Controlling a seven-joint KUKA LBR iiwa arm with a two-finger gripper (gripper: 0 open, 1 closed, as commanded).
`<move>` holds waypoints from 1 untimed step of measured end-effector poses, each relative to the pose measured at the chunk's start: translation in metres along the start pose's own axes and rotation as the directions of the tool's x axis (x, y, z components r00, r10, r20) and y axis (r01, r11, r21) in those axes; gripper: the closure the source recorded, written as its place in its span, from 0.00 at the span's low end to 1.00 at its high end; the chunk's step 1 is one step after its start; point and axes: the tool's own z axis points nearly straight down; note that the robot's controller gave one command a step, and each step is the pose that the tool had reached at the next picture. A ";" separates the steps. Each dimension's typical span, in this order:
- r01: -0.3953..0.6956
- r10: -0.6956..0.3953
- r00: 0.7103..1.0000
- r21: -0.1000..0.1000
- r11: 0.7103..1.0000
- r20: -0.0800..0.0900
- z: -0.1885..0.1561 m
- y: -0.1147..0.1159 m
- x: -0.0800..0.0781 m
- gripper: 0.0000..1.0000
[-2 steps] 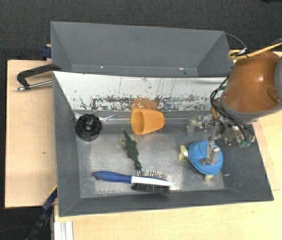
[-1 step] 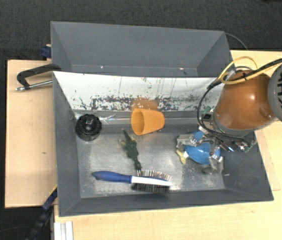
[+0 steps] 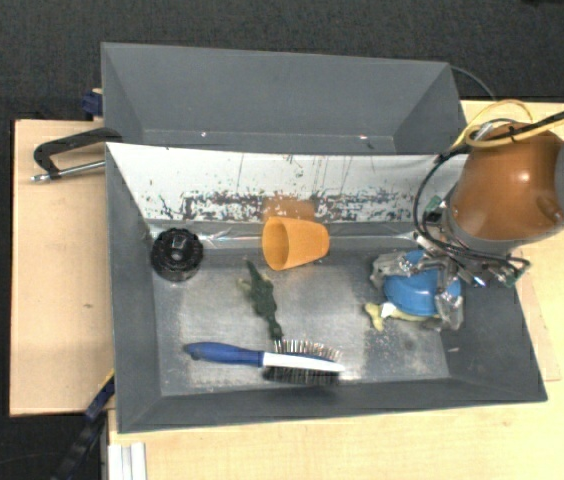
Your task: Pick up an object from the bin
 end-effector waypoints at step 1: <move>-0.072 0.072 0.997 -0.002 0.997 0.002 -0.001 -0.043 -0.014 0.00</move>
Offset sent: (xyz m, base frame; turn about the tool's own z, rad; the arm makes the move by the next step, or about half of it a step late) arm 0.0371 -0.0218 0.0001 0.0696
